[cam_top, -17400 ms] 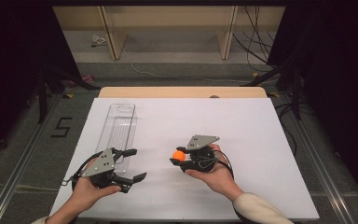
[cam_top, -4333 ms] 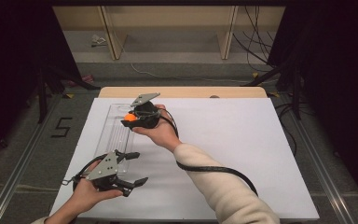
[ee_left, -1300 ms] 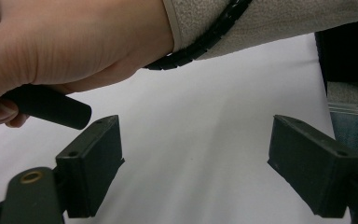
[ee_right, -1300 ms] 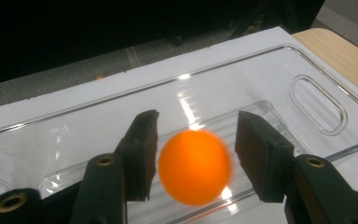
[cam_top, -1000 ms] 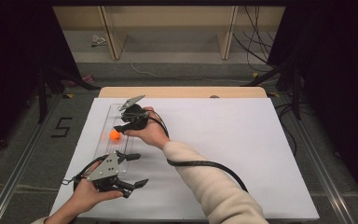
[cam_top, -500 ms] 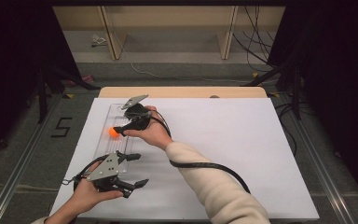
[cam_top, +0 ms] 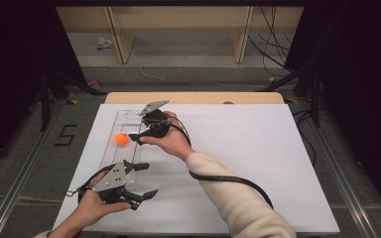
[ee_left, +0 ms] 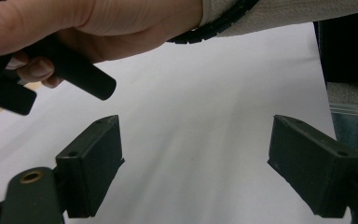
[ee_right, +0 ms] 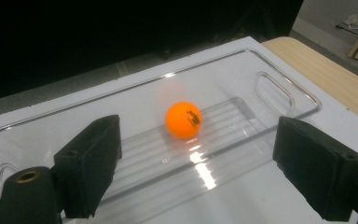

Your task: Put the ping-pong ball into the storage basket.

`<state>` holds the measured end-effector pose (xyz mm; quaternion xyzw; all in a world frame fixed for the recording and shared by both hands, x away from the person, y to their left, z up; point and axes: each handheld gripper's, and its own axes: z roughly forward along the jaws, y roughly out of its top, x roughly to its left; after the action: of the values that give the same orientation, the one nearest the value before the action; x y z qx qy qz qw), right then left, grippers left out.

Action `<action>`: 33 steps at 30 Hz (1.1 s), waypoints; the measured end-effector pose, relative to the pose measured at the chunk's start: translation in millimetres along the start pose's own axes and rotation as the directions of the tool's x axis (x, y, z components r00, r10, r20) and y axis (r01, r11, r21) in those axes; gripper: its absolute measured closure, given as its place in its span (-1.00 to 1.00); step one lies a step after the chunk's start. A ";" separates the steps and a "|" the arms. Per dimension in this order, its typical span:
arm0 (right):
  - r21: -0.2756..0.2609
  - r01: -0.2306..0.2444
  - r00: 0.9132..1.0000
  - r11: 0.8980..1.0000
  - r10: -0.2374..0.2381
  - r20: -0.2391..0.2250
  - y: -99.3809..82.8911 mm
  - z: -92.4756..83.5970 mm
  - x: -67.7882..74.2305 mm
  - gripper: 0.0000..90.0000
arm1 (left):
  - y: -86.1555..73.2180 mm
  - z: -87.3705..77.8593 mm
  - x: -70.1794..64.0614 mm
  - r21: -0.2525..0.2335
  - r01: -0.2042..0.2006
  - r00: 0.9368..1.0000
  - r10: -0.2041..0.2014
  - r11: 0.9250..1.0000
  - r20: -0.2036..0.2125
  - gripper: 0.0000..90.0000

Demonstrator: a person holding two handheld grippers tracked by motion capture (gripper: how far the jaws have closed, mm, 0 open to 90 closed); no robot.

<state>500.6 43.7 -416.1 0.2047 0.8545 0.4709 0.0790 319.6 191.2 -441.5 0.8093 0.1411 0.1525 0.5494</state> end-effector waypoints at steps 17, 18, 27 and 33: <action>-0.007 -0.035 0.998 0.999 0.035 0.044 -15.0 -29.4 -12.9 -0.64 | 0.0 0.0 0.1 0.001 0.003 1.000 -0.003 1.000 -0.004 -0.62; -0.006 -0.034 0.998 0.999 0.035 0.046 -15.5 -30.7 -13.4 -0.64 | 0.0 0.0 0.1 0.001 0.002 1.000 -0.002 1.000 -0.003 -0.62; -0.008 -0.035 0.998 0.999 0.035 0.054 -20.5 -40.8 -15.3 -0.64 | 0.1 -0.2 0.4 0.001 -0.001 1.000 0.001 1.000 -0.003 -0.62; -0.007 -0.054 0.997 0.999 0.054 0.060 -28.0 -50.6 -18.4 -0.64 | 0.1 -0.3 0.5 -0.001 0.000 1.000 0.000 1.000 -0.006 -0.62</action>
<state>492.9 -16.3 -413.1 0.2415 0.8447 0.4687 0.0927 319.9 191.6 -441.3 0.8085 0.1427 0.1552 0.5494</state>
